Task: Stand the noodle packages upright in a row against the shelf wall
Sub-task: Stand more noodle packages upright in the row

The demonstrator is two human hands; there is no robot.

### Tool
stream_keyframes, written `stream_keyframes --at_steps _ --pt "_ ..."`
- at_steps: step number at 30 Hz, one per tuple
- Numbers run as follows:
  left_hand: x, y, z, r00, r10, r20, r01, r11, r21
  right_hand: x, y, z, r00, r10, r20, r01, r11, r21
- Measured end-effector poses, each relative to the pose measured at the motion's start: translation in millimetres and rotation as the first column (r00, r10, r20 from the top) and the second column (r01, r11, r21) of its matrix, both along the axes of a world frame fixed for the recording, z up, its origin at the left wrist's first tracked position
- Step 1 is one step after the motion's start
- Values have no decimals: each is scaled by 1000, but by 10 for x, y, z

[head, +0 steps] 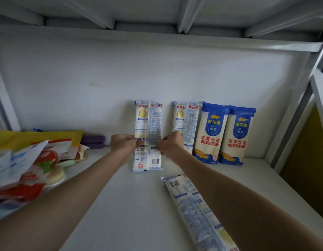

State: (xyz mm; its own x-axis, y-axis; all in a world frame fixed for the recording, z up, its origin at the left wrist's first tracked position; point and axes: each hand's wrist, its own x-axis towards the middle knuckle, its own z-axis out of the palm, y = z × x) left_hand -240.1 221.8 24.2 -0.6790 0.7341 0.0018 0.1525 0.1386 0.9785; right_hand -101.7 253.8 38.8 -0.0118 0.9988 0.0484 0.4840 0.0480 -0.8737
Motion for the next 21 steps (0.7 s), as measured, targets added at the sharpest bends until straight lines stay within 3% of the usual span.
stream_keyframes --at_steps 5,13,21 --pt "77 358 -61 998 66 11 -67 993 94 -55 277 -85 996 -87 18 84 988 132" --pt "194 688 -236 998 30 -59 -24 996 91 -43 506 -279 969 -229 96 208 960 189" --pt "201 715 -303 982 -52 -182 68 994 83 9 519 -335 968 -192 163 157 966 206"
